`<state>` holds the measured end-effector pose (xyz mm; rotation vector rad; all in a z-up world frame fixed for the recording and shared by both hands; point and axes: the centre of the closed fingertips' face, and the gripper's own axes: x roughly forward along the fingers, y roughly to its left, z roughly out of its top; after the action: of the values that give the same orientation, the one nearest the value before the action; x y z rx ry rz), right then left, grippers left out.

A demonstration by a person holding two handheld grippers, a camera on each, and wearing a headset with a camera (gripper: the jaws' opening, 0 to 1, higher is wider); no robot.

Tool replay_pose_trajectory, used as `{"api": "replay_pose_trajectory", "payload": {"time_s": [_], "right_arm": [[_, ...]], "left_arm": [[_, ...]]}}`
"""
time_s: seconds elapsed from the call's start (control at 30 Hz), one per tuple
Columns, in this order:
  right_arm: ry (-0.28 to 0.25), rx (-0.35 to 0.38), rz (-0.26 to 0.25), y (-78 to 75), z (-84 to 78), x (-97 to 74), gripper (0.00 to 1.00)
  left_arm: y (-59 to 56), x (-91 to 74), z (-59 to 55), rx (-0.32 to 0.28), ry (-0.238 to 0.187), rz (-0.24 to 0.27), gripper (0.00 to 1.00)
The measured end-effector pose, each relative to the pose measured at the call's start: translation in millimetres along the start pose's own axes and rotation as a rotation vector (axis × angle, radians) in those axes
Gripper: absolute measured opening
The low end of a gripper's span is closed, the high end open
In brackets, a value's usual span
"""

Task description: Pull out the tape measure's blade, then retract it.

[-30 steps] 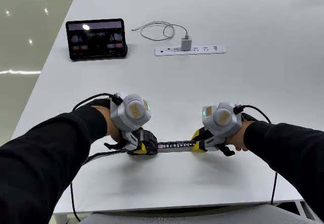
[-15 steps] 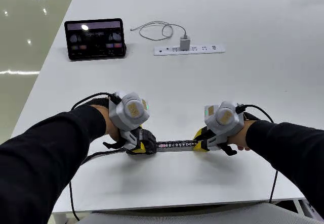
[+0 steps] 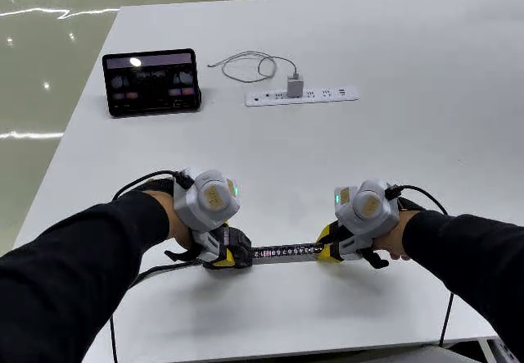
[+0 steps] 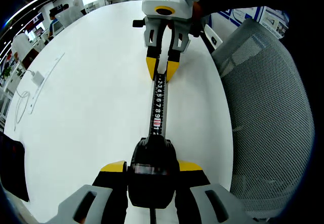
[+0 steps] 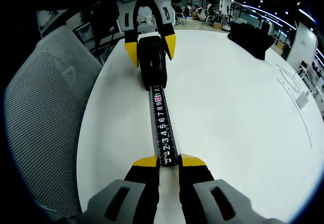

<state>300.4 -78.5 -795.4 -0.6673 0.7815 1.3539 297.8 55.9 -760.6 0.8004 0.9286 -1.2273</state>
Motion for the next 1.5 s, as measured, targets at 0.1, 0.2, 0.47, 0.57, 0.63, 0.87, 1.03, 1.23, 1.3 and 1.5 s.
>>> {"api": "replay_pose_trajectory", "payload": {"time_s": [0.1, 0.2, 0.47, 0.57, 0.63, 0.87, 1.03, 1.23, 1.3, 1.5], "right_arm": [[0.000, -0.001, -0.001, -1.2, -1.4, -1.2, 0.09], [0.004, -0.001, -0.002, -2.3, -3.1, -2.7, 0.09], [0.003, 0.011, -0.008, -2.7, -9.2, -7.5, 0.09], [-0.001, 0.016, -0.010, -2.9, -10.6, -8.9, 0.09], [0.001, 0.014, -0.010, -2.7, -10.9, -9.8, 0.09], [-0.005, 0.022, -0.015, -4.2, -15.9, -13.7, 0.09], [-0.004, 0.011, -0.016, -4.9, -18.5, -15.4, 0.09], [-0.002, 0.016, -0.019, -5.8, -21.7, -17.5, 0.09], [0.000, 0.021, -0.019, -6.1, -23.3, -18.2, 0.09], [-0.004, 0.031, -0.023, -6.7, -26.3, -19.9, 0.09]], "left_arm": [[-0.2, -0.1, 0.1, -0.001, -0.002, 0.000, 0.32], [0.0, -0.1, -0.2, -0.001, -0.001, -0.002, 0.32], [-0.1, -0.3, -0.4, -0.001, 0.001, -0.002, 0.32], [0.1, -0.1, -0.4, -0.002, 0.000, -0.003, 0.32], [0.1, 0.0, -0.4, -0.002, 0.001, -0.003, 0.32], [0.8, 0.6, -0.4, -0.004, 0.000, -0.001, 0.32], [0.8, 0.7, -0.4, -0.004, -0.002, -0.002, 0.32], [1.0, 0.6, -0.4, -0.001, 0.000, -0.003, 0.32], [1.1, 0.6, -0.3, -0.003, 0.000, -0.003, 0.32], [1.1, 1.0, -0.1, 0.000, 0.004, -0.002, 0.32]]}}
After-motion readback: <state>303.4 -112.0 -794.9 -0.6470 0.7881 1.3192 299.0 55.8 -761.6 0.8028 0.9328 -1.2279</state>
